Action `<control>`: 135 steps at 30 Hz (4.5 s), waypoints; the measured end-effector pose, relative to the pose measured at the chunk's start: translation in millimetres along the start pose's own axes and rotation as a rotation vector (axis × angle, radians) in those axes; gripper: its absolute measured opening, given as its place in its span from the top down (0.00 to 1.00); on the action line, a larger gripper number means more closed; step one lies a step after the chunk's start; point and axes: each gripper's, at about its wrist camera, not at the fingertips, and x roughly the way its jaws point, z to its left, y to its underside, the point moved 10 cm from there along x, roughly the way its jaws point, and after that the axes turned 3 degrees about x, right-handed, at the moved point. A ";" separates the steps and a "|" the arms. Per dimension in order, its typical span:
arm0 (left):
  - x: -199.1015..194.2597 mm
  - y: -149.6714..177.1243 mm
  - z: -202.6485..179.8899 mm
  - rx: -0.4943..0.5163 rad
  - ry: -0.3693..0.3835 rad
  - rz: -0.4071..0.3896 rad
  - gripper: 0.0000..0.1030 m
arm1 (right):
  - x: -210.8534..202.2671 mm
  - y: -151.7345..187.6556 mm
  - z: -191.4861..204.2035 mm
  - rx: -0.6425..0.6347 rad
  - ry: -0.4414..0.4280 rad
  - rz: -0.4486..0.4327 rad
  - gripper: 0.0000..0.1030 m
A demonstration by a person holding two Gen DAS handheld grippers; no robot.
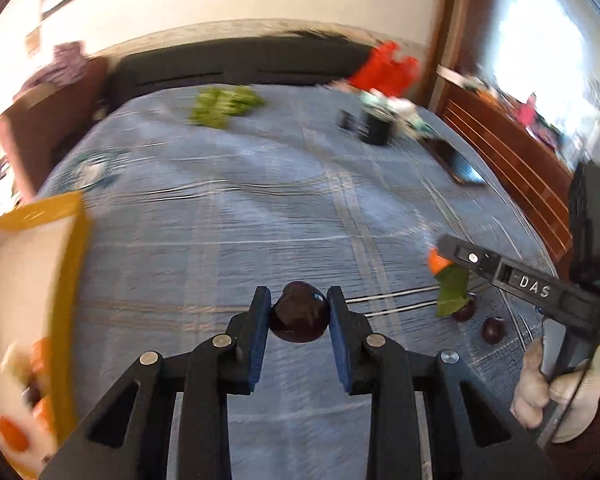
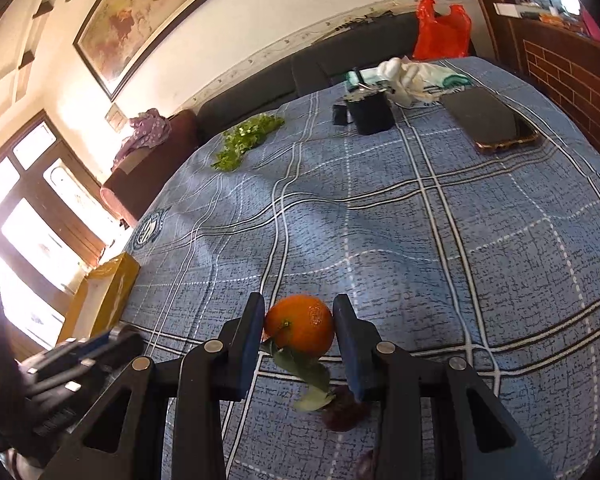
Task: Organize fruits
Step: 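Carry the plum and mandarin to the tray and release both, then move both tools back to the last two dark plums on the bed, then grasp a dark plum with the left tool while the right tool grasps the other plum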
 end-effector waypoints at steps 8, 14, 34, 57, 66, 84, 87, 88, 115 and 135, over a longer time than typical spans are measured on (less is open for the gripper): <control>-67.3 22.7 129.9 -0.192 -0.186 -0.061 0.73 | 5.9 18.0 87.6 -0.099 -0.062 0.061 0.62; -95.4 44.0 226.0 -0.289 -0.329 -0.063 0.73 | 29.3 58.0 223.1 -0.260 -0.212 0.173 0.62; -107.7 103.2 315.4 -0.453 -0.386 -0.022 0.51 | 137.8 132.2 360.9 -0.392 -0.253 0.366 0.61; -130.1 87.5 269.4 -0.425 -0.312 -0.091 0.33 | 94.4 102.7 340.8 -0.441 -0.166 0.232 0.48; -126.0 68.7 199.1 -0.299 -0.238 -0.093 0.31 | 57.6 94.8 241.7 -0.324 -0.078 0.208 0.48; -86.8 57.2 86.5 -0.125 -0.093 -0.018 0.30 | -37.4 26.1 -19.0 -0.074 0.237 0.112 0.48; -86.3 55.1 78.9 -0.108 -0.096 -0.016 0.30 | -18.3 37.6 -23.7 -0.097 0.233 0.163 0.49; -85.6 54.1 75.5 -0.102 -0.095 -0.015 0.30 | -18.3 37.6 -23.7 -0.097 0.233 0.163 0.49; 60.2 40.5 -188.9 0.319 0.264 0.166 0.32 | -116.3 29.9 -98.5 0.083 0.163 -0.015 0.71; -10.7 26.0 -117.0 0.174 0.243 0.032 0.74 | -98.7 34.5 -28.0 -0.018 0.129 0.018 0.70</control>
